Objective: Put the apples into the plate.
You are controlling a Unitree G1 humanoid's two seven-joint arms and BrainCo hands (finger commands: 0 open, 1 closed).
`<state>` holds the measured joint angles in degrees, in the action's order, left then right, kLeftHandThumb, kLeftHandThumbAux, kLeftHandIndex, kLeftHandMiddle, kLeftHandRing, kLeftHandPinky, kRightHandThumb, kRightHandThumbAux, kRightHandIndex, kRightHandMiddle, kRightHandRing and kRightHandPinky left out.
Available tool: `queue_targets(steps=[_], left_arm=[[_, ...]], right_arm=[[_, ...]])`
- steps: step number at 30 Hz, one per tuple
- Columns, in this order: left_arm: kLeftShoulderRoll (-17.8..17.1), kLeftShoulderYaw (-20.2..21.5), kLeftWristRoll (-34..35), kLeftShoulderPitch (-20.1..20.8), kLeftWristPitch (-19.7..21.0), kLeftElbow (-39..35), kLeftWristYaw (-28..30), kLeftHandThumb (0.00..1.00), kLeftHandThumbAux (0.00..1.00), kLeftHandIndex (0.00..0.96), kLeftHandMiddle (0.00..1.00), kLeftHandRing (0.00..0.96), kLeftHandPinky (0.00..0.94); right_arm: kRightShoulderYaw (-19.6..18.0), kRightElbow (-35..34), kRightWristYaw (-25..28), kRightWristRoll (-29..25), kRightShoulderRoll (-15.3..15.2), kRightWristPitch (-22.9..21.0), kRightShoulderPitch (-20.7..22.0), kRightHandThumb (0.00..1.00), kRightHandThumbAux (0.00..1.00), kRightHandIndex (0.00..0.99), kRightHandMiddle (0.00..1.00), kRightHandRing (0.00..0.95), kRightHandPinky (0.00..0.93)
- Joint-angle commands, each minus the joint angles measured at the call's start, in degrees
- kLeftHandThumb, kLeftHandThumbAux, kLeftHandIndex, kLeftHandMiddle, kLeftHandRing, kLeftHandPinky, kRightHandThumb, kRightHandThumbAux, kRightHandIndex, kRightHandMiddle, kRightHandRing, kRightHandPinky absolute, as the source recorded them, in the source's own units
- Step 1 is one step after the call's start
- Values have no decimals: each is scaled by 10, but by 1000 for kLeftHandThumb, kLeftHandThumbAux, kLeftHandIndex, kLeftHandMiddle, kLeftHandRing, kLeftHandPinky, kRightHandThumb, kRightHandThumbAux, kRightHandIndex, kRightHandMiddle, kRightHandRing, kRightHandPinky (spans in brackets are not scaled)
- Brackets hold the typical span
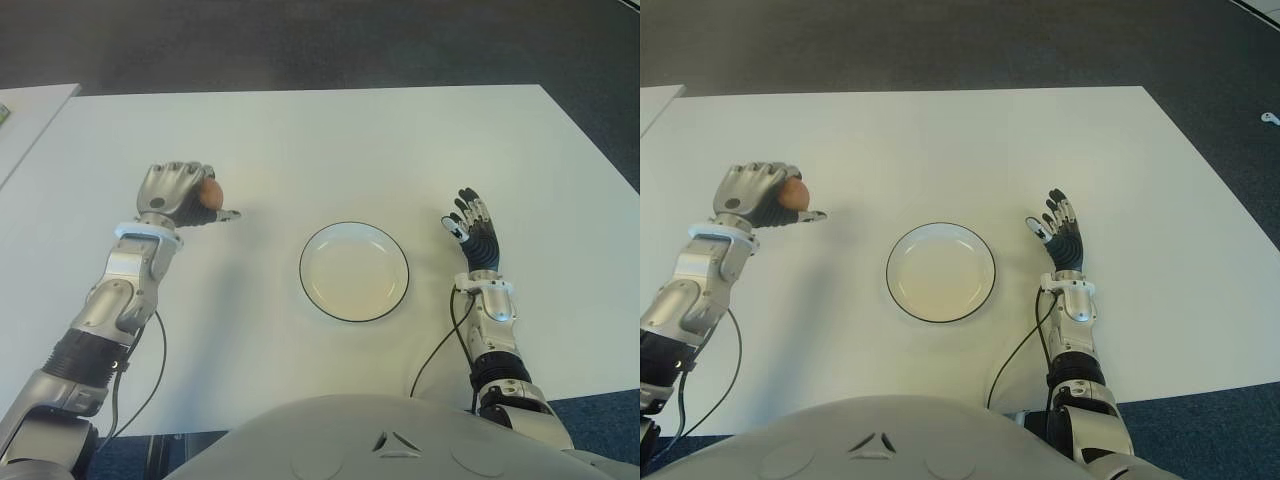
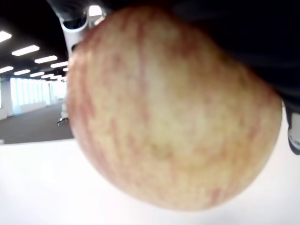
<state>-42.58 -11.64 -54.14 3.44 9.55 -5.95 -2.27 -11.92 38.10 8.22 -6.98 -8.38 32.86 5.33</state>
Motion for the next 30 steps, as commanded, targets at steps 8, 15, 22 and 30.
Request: queue_targets(steps=[8, 15, 22, 30], left_arm=[[11, -5, -67, -3, -3, -113, 48, 858, 664, 408, 538, 843, 797], [46, -20, -106, 2, 4, -163, 87, 858, 664, 409, 540, 842, 802], [99, -42, -145, 10, 12, -194, 120, 858, 664, 409, 541, 845, 804], [176, -109, -201, 22, 0, -191, 132, 859, 663, 409, 541, 846, 786]], right_arm=[[17, 32, -1, 8, 14, -57, -61, 127, 656, 0, 0, 0, 0], [17, 37, -5, 9, 15, -52, -59, 121, 659, 0, 0, 0, 0], [19, 35, -7, 7, 18, -53, -61, 127, 645, 3, 1, 0, 0], [25, 22, -14, 8, 25, -51, -68, 135, 628, 2, 8, 0, 0]])
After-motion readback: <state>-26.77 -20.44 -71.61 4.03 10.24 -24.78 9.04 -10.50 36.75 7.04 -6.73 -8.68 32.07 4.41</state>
